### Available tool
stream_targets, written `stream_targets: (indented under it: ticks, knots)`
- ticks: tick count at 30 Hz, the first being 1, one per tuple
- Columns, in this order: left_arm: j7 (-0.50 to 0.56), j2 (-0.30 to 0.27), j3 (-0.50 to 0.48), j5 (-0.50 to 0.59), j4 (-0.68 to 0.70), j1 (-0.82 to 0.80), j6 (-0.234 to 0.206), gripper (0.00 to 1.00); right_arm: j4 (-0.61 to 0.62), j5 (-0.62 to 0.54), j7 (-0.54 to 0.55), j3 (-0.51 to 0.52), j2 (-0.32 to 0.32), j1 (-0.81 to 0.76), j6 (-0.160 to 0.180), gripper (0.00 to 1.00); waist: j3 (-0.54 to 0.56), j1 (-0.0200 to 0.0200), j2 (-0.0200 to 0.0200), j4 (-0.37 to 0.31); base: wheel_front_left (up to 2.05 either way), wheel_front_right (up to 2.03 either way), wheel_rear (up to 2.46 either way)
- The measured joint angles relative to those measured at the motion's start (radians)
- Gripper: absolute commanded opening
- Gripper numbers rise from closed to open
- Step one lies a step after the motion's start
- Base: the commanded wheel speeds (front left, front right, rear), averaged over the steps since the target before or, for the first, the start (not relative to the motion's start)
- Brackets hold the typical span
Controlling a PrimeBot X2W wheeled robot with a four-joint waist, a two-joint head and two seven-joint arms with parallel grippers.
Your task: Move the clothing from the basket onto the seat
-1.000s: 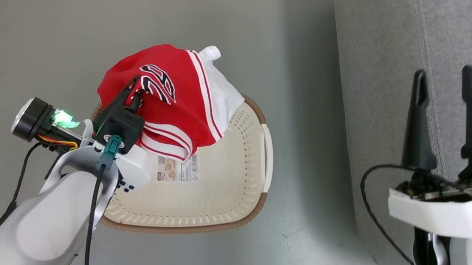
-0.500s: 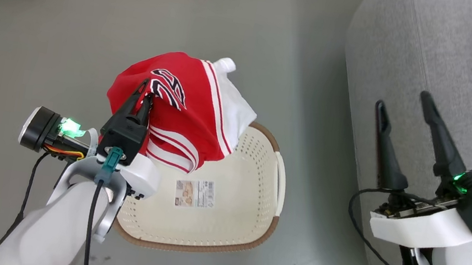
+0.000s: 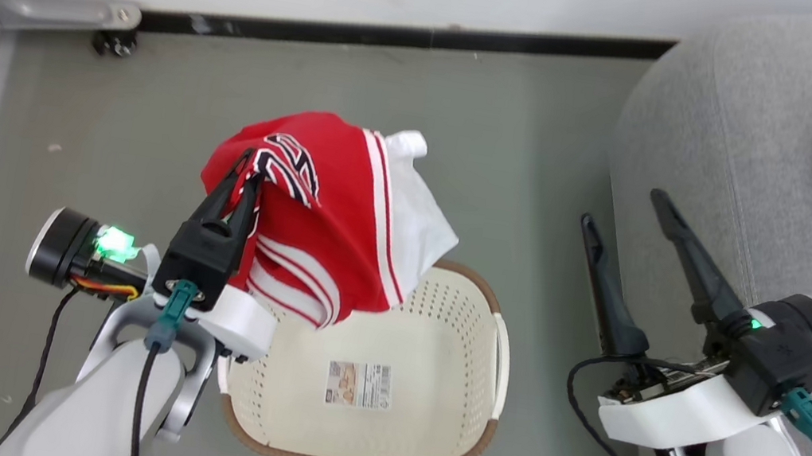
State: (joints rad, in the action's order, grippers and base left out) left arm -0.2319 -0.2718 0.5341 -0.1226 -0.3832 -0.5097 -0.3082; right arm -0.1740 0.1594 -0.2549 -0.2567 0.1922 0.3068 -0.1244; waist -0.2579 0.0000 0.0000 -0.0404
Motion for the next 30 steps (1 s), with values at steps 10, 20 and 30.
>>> stream_targets:
  ticks: [10, 20, 30]
  knots:
    - [-0.007, -0.011, -0.008, -0.026, 0.044, 0.068, -0.001, 0.0, -0.029, 0.035, 0.01, -0.054, 0.016, -0.041, 0.0, 1.0, 0.087, 0.0, 0.0, 0.032, 0.0, 0.0, 0.0]
    - [-0.007, -0.03, 0.007, -0.034, 0.081, 0.101, 0.009, 0.0, -0.04, 0.085, 0.039, -0.128, 0.02, -0.085, 0.0, 1.0, 0.168, -0.0001, 0.0, 0.057, 0.0, 0.0, 0.0]
    - [-0.007, -0.038, 0.041, -0.032, 0.131, 0.117, 0.042, 0.0, -0.036, 0.125, 0.097, -0.29, 0.063, -0.105, 0.0, 1.0, 0.229, 0.0, 0.0, 0.075, 0.0, 0.0, 0.0]
